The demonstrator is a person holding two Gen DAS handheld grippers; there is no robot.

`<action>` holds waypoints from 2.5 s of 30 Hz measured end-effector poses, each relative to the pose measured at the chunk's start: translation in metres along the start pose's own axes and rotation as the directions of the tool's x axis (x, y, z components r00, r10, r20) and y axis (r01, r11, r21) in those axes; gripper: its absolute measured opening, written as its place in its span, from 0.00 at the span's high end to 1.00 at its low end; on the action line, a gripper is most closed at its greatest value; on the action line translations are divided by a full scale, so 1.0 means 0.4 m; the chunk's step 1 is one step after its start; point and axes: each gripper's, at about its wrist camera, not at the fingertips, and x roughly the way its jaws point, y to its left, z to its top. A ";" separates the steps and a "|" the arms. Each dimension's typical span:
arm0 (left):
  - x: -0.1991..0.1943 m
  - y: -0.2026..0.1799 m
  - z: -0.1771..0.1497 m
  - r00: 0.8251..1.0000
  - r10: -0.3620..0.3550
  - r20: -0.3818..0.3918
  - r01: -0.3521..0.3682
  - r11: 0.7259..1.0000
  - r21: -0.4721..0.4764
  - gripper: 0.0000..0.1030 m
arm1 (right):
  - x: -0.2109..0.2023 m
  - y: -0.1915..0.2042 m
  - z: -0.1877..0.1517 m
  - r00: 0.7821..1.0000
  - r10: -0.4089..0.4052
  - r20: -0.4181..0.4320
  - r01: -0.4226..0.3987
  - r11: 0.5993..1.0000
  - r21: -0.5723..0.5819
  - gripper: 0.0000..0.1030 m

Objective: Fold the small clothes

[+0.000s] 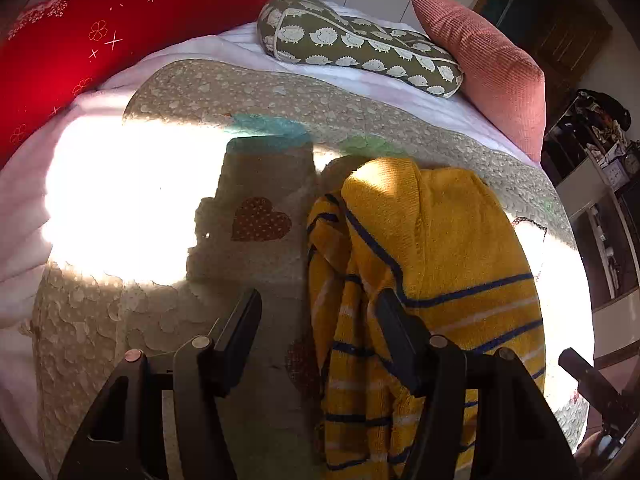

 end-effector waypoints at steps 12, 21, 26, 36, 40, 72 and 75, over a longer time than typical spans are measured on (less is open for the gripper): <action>0.072 0.043 -0.032 0.929 -0.366 -0.057 0.362 0.929 -0.075 0.10 | 0.254 -0.218 0.105 0.964 0.239 -0.114 -0.198 0.935 0.293 0.29; 0.097 -0.106 -0.055 0.932 -0.349 -0.101 0.345 0.937 -0.055 0.31 | 0.183 -0.194 0.108 0.962 0.267 -0.057 -0.237 0.919 0.315 0.62; 0.104 -0.173 -0.058 0.936 -0.327 -0.128 0.327 0.945 -0.022 0.33 | 0.113 -0.215 0.118 0.975 0.221 -0.020 -0.206 0.937 0.281 0.62; 0.084 -0.120 -0.048 0.982 -0.155 -0.108 0.153 0.988 -0.021 0.24 | -0.019 -0.139 0.114 0.990 -0.143 0.019 0.143 0.990 0.013 0.49; 0.074 -0.087 -0.058 0.986 -0.126 -0.105 0.122 0.992 -0.039 0.23 | -0.075 -0.053 0.093 0.995 -0.092 0.030 0.094 0.993 -0.069 0.49; -0.645 -0.171 -0.549 0.545 0.453 0.706 -0.532 0.837 -0.126 0.00 | -0.189 0.230 -0.336 0.986 -0.122 0.117 0.145 0.966 -0.213 0.37; -0.613 -0.219 -0.580 0.643 0.373 0.669 -0.476 0.879 -0.033 0.00 | -0.295 0.235 -0.394 0.884 -0.335 0.327 0.410 0.891 -0.195 0.02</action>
